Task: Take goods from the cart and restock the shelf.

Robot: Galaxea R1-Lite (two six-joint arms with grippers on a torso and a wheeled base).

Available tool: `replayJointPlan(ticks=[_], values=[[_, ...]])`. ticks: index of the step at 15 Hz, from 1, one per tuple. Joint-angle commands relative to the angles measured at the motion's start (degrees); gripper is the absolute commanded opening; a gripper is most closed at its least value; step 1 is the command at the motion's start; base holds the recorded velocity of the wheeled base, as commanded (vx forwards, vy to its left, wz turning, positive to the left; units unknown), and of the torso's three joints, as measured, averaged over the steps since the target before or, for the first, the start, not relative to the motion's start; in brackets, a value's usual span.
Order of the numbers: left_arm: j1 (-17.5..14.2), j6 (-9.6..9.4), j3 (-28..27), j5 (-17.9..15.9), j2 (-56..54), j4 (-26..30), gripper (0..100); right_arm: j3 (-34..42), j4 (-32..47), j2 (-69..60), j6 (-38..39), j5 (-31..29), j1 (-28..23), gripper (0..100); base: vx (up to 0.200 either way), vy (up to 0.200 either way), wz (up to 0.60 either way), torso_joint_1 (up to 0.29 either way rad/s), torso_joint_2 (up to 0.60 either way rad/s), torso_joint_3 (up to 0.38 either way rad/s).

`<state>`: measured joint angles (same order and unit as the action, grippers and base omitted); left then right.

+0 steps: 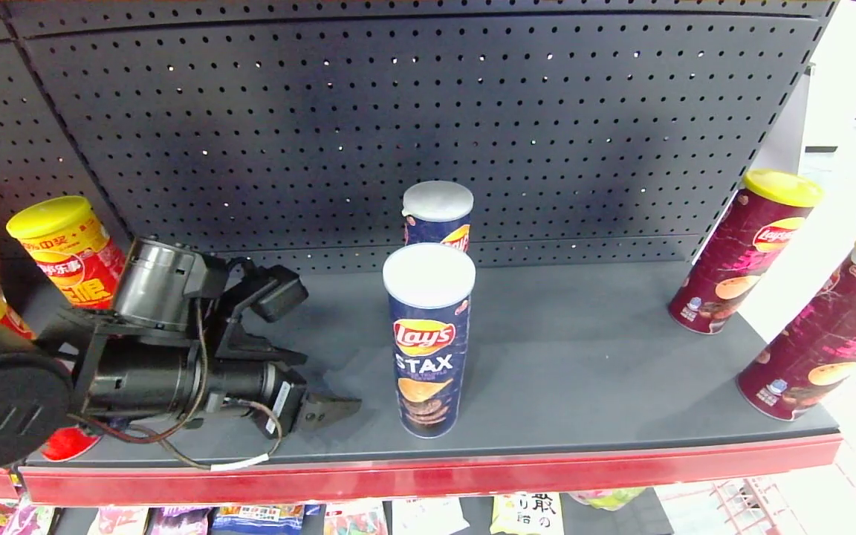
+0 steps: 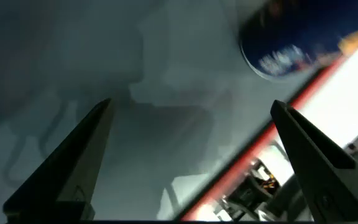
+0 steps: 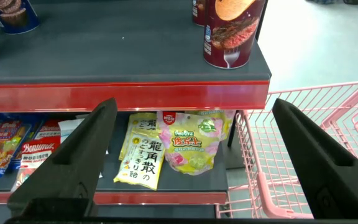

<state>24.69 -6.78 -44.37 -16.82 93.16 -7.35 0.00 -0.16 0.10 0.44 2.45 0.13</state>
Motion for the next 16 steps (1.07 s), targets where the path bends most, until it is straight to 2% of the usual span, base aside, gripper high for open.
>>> replayJointPlan(ticks=[1, 8, 16], values=[[0.5, -0.17, -2.5, 0.0, 4.6, 0.0, 100, 0.0, 0.0, 0.0, 0.0, 0.1, 0.0, 100, 0.0, 0.0, 0.0, 0.0, 0.0, 0.0], [3.1, -0.17, -6.9, 0.3, 10.0, 0.0, 100, 0.0, 0.0, 0.0, 0.0, 0.0, 0.0, 100, 0.0, 0.0, 0.0, 0.0, 0.0, 0.0], [3.7, -0.17, -7.4, 0.6, 11.6, 0.0, 100, 0.0, 0.0, 0.0, 0.0, 0.1, 0.0, 100, 0.0, 0.0, 0.0, 0.0, 0.0, 0.0]])
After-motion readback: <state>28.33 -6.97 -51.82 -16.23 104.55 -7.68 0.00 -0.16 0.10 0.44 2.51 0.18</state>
